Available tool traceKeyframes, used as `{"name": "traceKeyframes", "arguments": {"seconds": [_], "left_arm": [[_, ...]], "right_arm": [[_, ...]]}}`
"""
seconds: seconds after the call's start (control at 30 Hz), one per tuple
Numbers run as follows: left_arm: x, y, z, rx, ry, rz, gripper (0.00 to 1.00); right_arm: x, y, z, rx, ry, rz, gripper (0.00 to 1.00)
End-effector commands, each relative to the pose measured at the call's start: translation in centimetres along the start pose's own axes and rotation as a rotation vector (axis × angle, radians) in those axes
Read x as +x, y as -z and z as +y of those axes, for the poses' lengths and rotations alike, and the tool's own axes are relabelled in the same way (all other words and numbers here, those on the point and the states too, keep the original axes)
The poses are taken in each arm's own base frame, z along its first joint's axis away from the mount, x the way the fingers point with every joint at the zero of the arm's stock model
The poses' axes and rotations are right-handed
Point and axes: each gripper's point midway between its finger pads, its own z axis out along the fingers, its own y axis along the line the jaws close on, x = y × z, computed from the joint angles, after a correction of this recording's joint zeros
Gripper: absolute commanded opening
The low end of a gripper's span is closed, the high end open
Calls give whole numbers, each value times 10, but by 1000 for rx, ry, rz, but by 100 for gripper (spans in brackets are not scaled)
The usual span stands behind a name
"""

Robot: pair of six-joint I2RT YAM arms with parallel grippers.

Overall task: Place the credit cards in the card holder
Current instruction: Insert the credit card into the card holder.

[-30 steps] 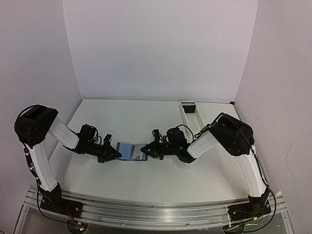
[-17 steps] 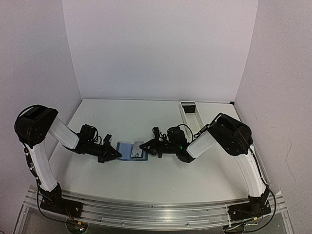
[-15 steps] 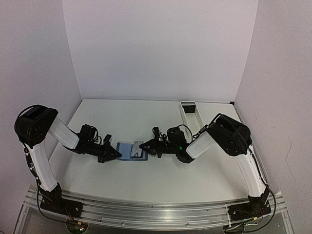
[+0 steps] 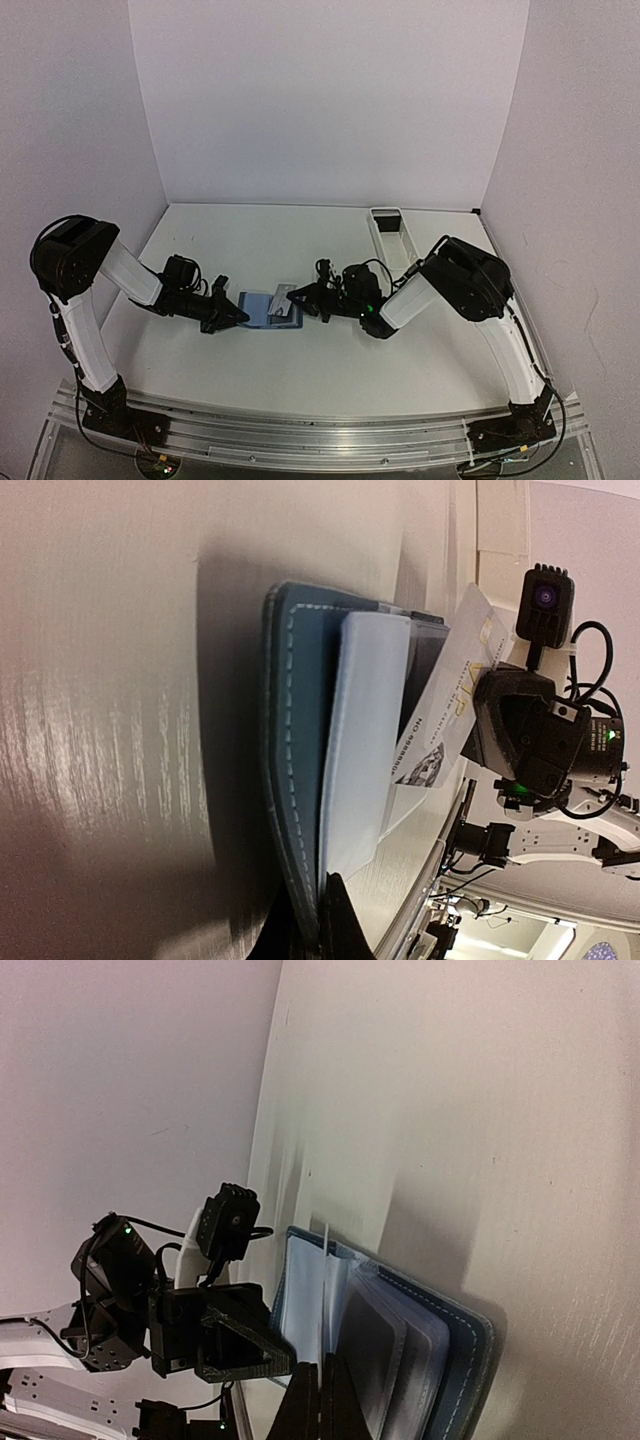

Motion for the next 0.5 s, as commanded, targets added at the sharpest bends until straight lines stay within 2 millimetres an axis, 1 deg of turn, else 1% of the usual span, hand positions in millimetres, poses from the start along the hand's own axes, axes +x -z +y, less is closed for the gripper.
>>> {"name": "traceKeyframes", "arguments": {"seconds": [0.0, 0.07, 0.13, 0.2, 0.23, 0.3, 0.4, 0.47], "left_arm": [[-2, -2, 19, -67, 44, -23, 0], [-2, -1, 20, -68, 45, -25, 0], [-1, -2, 20, -70, 45, -24, 0], [-1, -1, 20, -70, 47, -24, 0], [-1, -1, 20, -71, 48, -24, 0], [-1, -1, 20, -71, 48, -25, 0], [-1, -1, 20, -72, 49, -25, 0], [-1, -1, 21, -72, 49, -25, 0]], "right_arm": [[-4, 4, 25, -88, 38, -32, 0], [-7, 5, 35, -112, 55, -37, 0], [-12, 5, 49, -141, 79, -46, 0], [-15, 6, 54, -149, 89, -53, 0], [-16, 6, 52, -141, 80, -62, 0], [-15, 5, 42, -120, 53, -66, 0], [-9, 0, 30, -89, 37, -61, 0], [-1, -6, 16, -42, 44, -57, 0]]}}
